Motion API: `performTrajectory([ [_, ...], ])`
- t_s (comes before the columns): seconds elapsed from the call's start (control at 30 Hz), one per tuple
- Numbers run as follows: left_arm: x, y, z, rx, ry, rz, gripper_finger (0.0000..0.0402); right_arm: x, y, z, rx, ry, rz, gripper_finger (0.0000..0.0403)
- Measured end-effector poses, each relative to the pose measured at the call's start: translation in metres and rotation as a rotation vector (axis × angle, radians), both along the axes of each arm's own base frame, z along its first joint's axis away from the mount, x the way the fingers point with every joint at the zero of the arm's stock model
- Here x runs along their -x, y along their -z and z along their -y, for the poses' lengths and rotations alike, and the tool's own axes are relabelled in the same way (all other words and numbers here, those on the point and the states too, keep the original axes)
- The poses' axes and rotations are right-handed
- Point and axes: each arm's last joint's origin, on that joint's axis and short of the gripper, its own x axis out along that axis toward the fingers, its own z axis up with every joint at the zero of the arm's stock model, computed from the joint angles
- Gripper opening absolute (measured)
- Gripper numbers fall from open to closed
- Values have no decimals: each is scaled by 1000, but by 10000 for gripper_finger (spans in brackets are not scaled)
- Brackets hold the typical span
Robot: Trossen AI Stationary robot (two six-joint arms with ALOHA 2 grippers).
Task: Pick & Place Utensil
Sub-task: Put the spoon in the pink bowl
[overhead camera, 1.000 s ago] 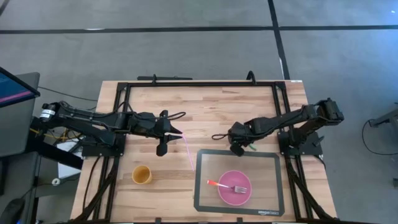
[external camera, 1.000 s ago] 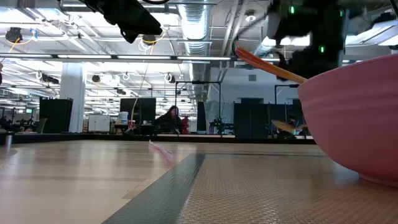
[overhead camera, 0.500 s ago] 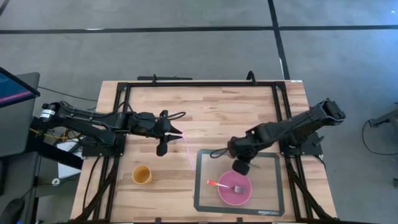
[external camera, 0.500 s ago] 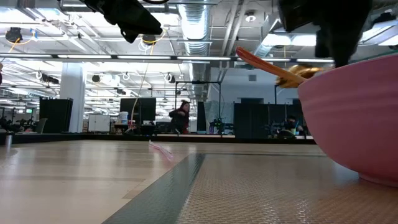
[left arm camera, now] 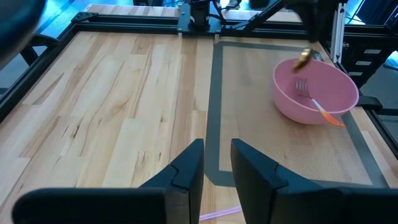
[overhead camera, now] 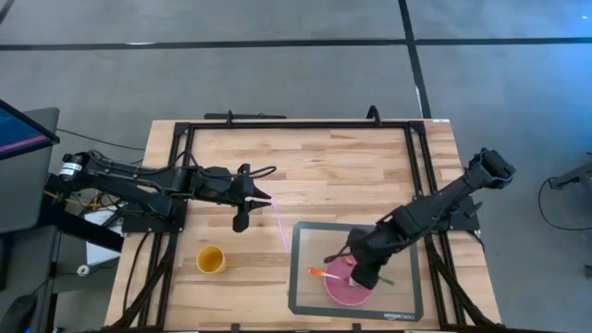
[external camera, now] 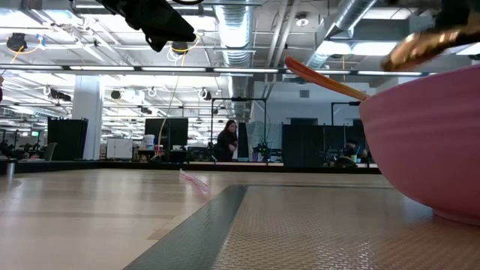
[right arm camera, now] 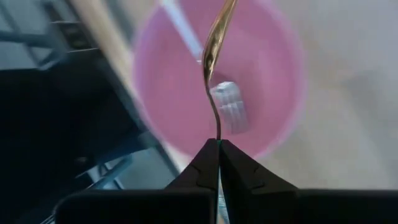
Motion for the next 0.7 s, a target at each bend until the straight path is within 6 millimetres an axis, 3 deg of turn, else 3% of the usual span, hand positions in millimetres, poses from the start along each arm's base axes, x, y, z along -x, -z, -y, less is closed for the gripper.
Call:
performTrajectory([
  [0.3, 0, 0, 0, 0, 0, 0, 81, 8, 5, -15, 5, 7, -48, 0],
  [0.7, 0, 7, 0, -2, -1, -13, 81, -12, 42, -25, -18, -15, -180, 0],
])
